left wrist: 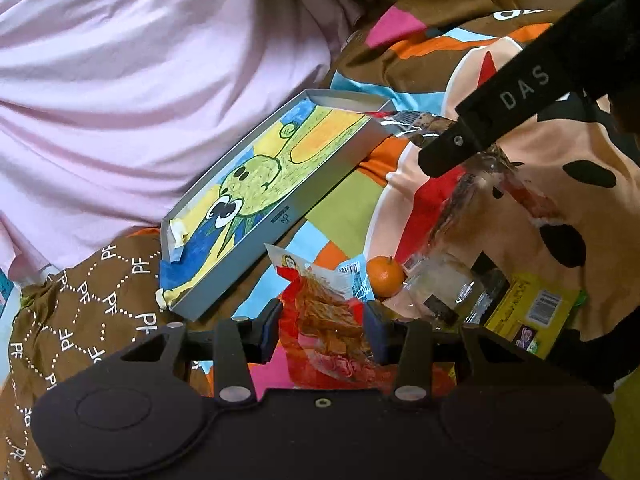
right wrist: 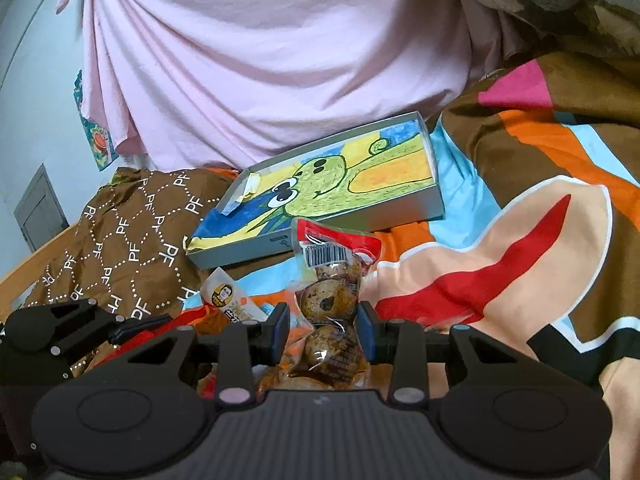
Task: Organize snacks
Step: 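Lift both held packets and carry them over the grey cartoon tray, then lower both packets into the tray and open both grippers, then move both open tools back to the snack pile, then grasp the dark blue stick packet with left gripper while right grasps the yellow bar packet, then lift both held packets and carry them over the tray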
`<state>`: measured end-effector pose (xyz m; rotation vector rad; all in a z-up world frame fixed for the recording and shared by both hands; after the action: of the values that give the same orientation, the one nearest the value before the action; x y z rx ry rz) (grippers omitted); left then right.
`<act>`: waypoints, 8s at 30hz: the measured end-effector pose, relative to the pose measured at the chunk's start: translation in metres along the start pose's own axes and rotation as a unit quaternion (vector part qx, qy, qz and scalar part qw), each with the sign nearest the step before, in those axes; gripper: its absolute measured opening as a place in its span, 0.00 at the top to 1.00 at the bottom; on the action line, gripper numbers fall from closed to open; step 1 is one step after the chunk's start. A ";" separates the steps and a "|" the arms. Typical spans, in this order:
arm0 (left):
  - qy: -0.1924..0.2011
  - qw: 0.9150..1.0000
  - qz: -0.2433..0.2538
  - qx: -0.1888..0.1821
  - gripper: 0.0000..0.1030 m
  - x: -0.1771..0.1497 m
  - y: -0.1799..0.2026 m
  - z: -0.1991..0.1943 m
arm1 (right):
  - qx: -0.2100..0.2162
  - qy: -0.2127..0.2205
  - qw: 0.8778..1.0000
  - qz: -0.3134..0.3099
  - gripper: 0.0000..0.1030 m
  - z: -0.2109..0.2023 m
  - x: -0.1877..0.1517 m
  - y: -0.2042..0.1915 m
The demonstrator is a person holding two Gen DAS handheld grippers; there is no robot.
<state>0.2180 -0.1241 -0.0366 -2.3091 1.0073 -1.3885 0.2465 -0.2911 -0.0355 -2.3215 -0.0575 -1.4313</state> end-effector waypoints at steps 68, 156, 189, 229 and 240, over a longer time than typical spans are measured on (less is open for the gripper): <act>0.069 0.983 -0.130 0.108 0.53 0.065 -0.100 0.188 | -0.039 0.101 0.994 -0.025 0.57 0.173 0.104 0.035; -0.085 0.927 -0.325 -0.168 0.01 -0.078 -0.032 0.025 | 0.149 -0.254 0.886 -0.357 0.00 0.030 -0.067 -0.067; -0.157 0.898 -0.355 -0.208 0.70 -0.069 -0.039 0.045 | 0.126 -0.264 0.910 -0.294 0.37 0.026 -0.069 -0.064; -0.207 0.918 -0.290 -0.174 0.78 -0.058 -0.033 0.001 | 0.016 -0.124 0.838 -0.531 0.48 -0.004 -0.105 -0.109; -0.140 0.931 -0.308 -0.140 0.78 -0.037 -0.043 -0.011 | -0.031 -0.079 0.870 -0.486 0.47 -0.005 -0.075 -0.093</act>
<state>0.2156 -0.0665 -0.0331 -3.1056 0.4219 -1.0859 0.1839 -0.1943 -0.0687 -2.5557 -1.4193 -1.6147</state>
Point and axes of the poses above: each gripper's, at about its wrist camera, not at the fingertips, and z roughly the way its jaws point, y to its right, x to its top, the point moved 3 cm from there along z, roughly the way its jaws point, and after that the axes turned 3 degrees about -x, right-handed, at the moved point
